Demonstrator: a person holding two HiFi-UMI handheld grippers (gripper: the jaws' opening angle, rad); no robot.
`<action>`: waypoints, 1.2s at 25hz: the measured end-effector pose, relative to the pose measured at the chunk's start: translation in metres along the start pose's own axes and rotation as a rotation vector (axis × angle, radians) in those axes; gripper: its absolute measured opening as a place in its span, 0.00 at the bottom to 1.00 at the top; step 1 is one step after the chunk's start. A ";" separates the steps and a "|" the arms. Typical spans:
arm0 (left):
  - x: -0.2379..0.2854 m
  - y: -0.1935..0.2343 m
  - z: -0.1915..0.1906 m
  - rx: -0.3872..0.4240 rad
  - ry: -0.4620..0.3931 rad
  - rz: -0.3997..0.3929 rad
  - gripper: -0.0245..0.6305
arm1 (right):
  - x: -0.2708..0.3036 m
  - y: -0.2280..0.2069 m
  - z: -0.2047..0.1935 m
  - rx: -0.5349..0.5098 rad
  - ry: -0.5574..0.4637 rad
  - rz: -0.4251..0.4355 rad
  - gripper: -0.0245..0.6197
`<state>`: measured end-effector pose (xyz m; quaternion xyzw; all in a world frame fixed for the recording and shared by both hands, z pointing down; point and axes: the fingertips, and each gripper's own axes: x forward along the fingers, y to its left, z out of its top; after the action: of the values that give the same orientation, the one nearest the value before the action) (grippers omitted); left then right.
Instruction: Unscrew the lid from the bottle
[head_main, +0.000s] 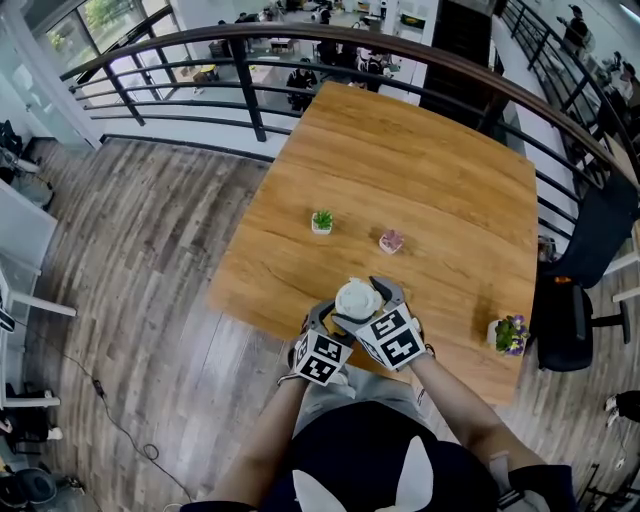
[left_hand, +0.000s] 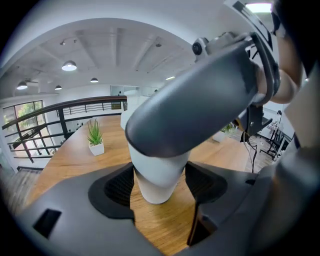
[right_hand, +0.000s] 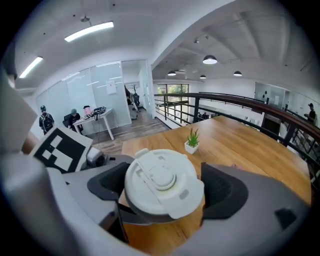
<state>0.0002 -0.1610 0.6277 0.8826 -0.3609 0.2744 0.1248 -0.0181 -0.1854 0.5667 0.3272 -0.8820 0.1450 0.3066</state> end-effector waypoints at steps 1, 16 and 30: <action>0.000 0.000 0.000 0.000 0.000 0.000 0.55 | 0.003 -0.002 -0.003 0.013 0.004 -0.012 0.77; 0.002 0.000 0.000 0.000 0.000 0.000 0.55 | 0.000 -0.002 -0.001 -0.023 -0.092 -0.045 0.75; 0.001 0.000 0.001 0.003 0.000 0.000 0.55 | -0.020 -0.013 0.023 0.110 -0.152 -0.002 0.75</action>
<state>0.0013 -0.1617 0.6279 0.8827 -0.3605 0.2751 0.1235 -0.0079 -0.1956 0.5370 0.3545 -0.8932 0.1674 0.2203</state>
